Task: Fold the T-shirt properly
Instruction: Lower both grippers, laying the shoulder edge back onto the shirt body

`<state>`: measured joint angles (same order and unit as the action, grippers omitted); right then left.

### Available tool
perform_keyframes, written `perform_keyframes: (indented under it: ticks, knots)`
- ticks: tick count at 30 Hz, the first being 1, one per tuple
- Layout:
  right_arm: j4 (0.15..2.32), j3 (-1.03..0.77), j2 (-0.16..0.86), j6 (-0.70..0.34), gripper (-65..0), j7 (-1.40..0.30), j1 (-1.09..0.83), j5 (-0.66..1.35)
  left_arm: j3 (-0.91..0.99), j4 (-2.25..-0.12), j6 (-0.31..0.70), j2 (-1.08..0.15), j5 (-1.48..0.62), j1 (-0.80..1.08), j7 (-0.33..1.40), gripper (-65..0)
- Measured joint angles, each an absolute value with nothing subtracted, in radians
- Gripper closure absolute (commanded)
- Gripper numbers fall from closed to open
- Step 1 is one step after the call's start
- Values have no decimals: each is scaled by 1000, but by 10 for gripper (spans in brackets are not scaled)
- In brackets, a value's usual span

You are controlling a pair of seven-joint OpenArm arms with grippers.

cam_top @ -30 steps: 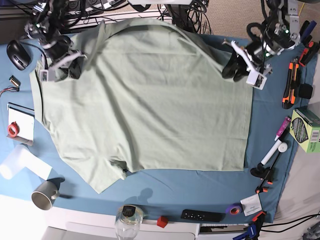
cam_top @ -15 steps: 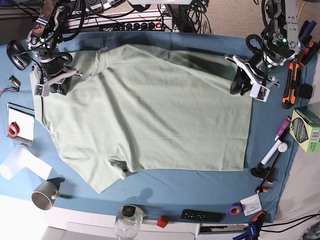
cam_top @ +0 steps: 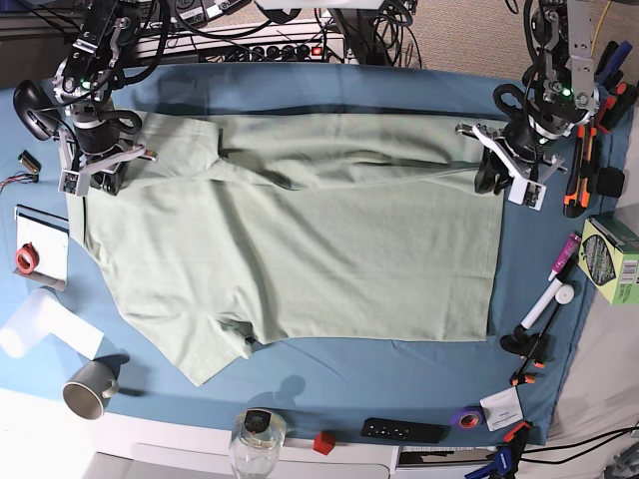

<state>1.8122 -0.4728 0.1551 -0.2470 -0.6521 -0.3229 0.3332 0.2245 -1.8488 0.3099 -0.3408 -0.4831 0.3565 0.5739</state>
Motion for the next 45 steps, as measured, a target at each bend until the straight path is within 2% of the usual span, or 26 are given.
perform_keyframes:
  ticks: [8,13,26,37,41,45]
  knots:
    - [1664,-473,155,-258,0,-641,-236,323,224,-1849,310,-341,-483,354,574,0]
    - [1595,-475,155,-336,0,-634,-200,363,224,-1849,310,-341,-482,354,574,0]
    - [1592,-474,194,-428,0,-635,-175,391,224,-1849,310,-341,-483,354,574,0]
    - [1592,-474,205,-431,0,-635,-175,391,224,-1849,310,-341,-472,353,574,0]
    - [1592,-474,205,-432,0,-635,-175,392,224,-1848,161,-341,-467,353,574,0]
    - [1592,-474,205,-431,0,-635,-175,392,224,-1848,154,-341,-467,353,574,0]
